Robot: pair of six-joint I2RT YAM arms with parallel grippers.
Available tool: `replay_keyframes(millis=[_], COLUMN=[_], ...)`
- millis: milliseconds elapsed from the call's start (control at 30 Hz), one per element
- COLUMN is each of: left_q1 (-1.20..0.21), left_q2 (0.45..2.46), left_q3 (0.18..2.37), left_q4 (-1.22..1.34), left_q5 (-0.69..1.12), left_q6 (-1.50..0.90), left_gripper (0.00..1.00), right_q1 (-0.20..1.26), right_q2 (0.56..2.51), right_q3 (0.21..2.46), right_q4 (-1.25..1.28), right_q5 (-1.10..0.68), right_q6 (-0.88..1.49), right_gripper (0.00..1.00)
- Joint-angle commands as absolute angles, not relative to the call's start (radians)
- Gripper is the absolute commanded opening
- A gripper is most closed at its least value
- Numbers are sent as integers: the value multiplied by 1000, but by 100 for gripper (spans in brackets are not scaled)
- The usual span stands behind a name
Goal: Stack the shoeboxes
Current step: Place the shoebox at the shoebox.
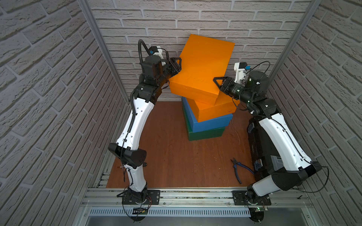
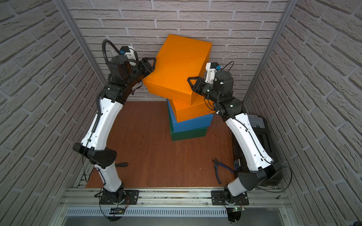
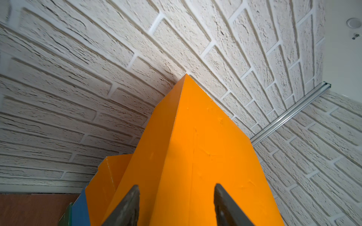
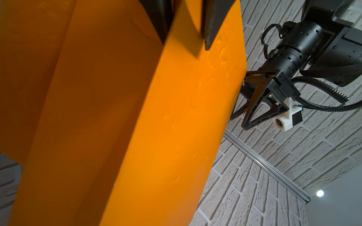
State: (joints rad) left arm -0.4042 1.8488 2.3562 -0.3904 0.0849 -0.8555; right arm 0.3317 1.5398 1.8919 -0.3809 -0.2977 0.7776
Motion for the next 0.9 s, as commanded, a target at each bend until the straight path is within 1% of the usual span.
replay_keyframes(millis=[0,167,233,333,400,600,733,867], left_q1=[-486,-476,-475,-474,-470,-462,-456,-447], left_q2=[1847,1868,1871,1873,1877,1878,1868,1831], left_q3=[2342,2343,2345,2343,2343,2325,2296,2210], left_q4=[-263,-242,-241,-241,-242,-233,-219,-179], left_q5=[292,311,309,308,309,319,325,327], left_q6=[-947,-976,-977,-976,-977,-988,-993,-1008], left_gripper=[60,60,60,60,60,60,60,60], right_q1=[377,340,325,308,298,260,227,201], right_q2=[1581,1585,1587,1588,1591,1603,1614,1618], right_q3=[1858,1885,1897,1899,1899,1923,1970,2004], right_q4=[-370,-405,-423,-425,-425,-437,-479,-514], right_q5=[-604,-601,-597,-592,-593,-578,-568,-554], right_q6=[783,776,770,772,775,774,759,741], right_gripper=[21,42,54,57,63,71,73,73])
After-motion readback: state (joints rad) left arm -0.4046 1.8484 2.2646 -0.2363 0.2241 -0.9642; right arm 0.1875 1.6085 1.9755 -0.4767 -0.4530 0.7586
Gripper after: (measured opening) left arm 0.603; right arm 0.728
